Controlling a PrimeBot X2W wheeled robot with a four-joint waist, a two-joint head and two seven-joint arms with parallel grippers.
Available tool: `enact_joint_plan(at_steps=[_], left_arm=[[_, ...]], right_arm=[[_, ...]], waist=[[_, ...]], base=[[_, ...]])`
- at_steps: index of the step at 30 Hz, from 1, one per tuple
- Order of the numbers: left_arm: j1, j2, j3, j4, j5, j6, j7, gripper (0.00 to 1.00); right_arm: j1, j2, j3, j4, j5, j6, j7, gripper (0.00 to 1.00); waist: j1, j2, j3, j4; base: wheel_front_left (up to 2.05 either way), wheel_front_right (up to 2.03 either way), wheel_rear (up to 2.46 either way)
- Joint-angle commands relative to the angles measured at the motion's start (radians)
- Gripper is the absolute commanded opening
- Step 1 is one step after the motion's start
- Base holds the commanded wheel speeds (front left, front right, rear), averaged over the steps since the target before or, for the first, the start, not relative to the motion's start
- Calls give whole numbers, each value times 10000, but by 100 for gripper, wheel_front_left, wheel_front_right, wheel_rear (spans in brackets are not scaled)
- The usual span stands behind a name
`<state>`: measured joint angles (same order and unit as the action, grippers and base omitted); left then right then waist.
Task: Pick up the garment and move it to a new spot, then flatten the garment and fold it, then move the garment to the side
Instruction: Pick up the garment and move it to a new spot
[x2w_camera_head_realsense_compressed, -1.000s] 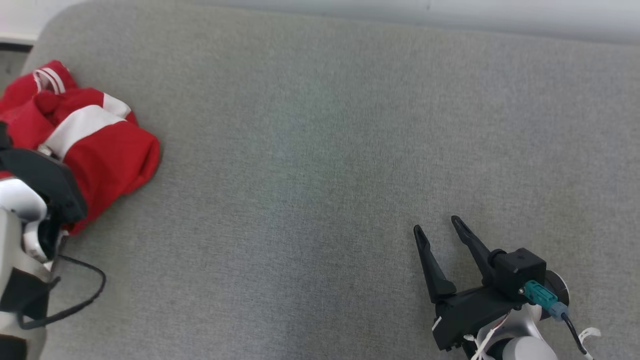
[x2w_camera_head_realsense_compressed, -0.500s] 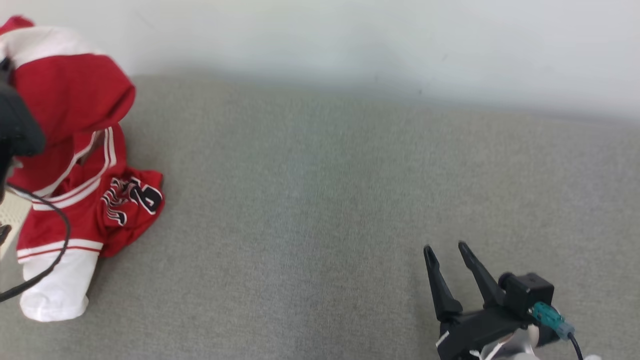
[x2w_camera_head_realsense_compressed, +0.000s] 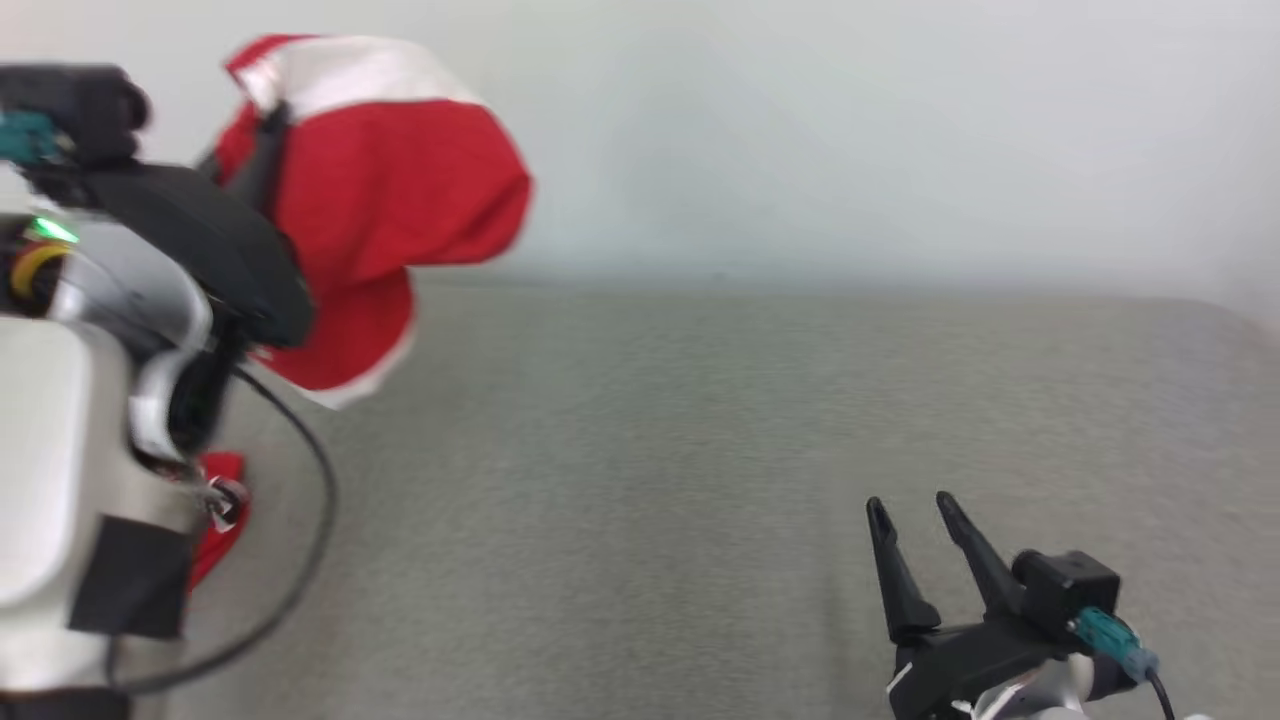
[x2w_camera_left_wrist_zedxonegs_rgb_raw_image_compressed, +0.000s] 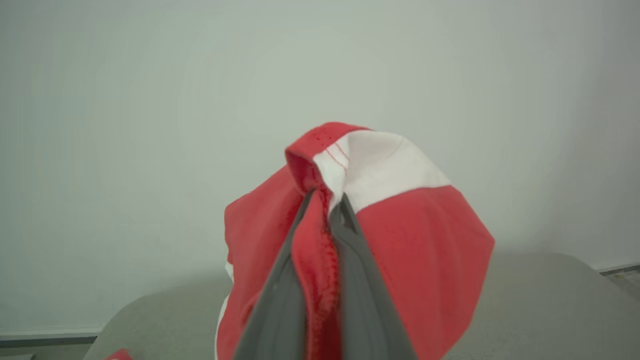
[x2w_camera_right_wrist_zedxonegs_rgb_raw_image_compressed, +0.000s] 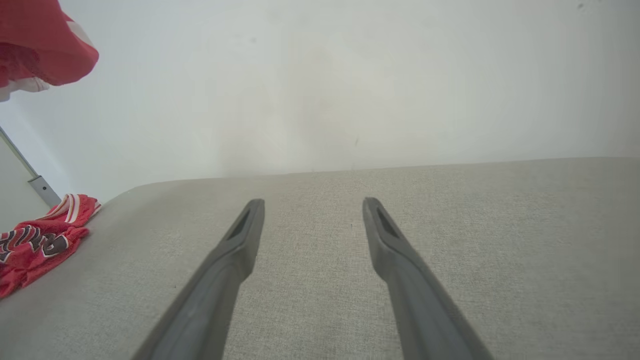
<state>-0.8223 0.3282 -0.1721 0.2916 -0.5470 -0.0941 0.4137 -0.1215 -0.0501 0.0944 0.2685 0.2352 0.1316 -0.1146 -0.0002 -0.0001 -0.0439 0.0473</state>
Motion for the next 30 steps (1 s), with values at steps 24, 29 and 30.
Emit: enact_joint_plan(at_steps=[24,29,30], left_arm=[[2816,-1885,-1694,2144,859,297,-3131,100],[2993,-2081,-1562,2818,701,233,-4410,100],[3040,-2119,-1477,2803,591,213,-4688,100]], right_arm=[[-30,2,-191,-547,106,-18,195,100],[-21,-1,-179,-403,117,-18,150,100],[24,-4,-234,-391,93,-18,139,100]], waist=[[2,1,1136,-4112],[2,1,879,-3508],[2,1,802,-3375]], base=[[0,0,0],[0,0,0],[0,0,0]])
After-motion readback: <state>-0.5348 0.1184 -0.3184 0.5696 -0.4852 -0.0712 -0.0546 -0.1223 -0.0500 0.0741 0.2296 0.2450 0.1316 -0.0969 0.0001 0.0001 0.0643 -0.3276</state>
